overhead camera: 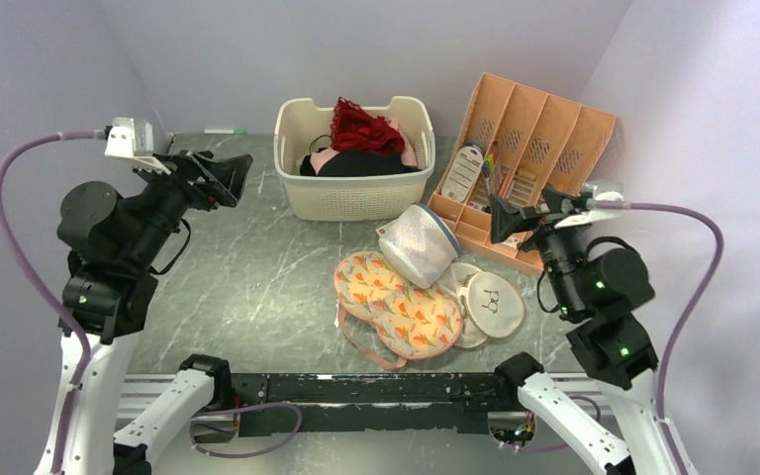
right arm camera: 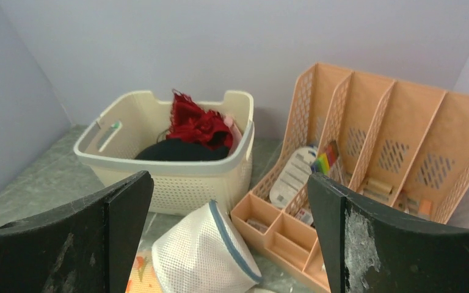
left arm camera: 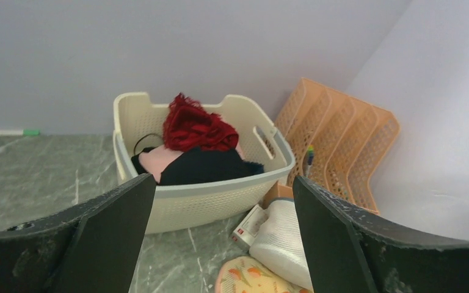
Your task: Unzip the laundry bag and remove the bra
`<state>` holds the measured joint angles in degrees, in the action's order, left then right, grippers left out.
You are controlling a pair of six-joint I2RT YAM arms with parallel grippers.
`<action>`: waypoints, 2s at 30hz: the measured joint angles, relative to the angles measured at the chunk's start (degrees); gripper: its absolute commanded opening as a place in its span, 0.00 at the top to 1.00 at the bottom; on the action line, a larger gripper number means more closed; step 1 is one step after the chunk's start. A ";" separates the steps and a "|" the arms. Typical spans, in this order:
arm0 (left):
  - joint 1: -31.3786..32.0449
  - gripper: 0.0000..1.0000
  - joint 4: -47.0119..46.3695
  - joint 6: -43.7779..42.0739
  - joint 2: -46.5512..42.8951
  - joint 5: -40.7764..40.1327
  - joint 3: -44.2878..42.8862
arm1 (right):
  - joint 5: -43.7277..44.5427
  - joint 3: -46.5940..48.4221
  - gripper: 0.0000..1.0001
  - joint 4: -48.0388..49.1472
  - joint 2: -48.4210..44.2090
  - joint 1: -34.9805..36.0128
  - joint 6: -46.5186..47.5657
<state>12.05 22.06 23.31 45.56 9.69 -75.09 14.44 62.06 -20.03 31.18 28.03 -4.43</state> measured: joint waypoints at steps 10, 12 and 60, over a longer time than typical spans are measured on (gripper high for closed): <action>-5.22 0.05 0.15 2.05 2.34 -2.43 9.09 | 4.02 -9.16 0.00 3.65 5.11 -2.64 -4.17; -6.12 0.05 0.26 2.82 2.40 -2.56 11.56 | 3.69 -10.58 0.00 4.26 5.75 -3.13 -4.44; 10.12 0.67 -39.58 35.34 42.12 26.73 45.48 | -10.03 -23.34 0.00 17.20 11.06 -5.20 -17.59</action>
<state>22.17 -17.52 58.65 87.68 36.42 -29.61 4.40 38.72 -2.83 42.24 22.83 -22.02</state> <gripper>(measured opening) 0.468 0.996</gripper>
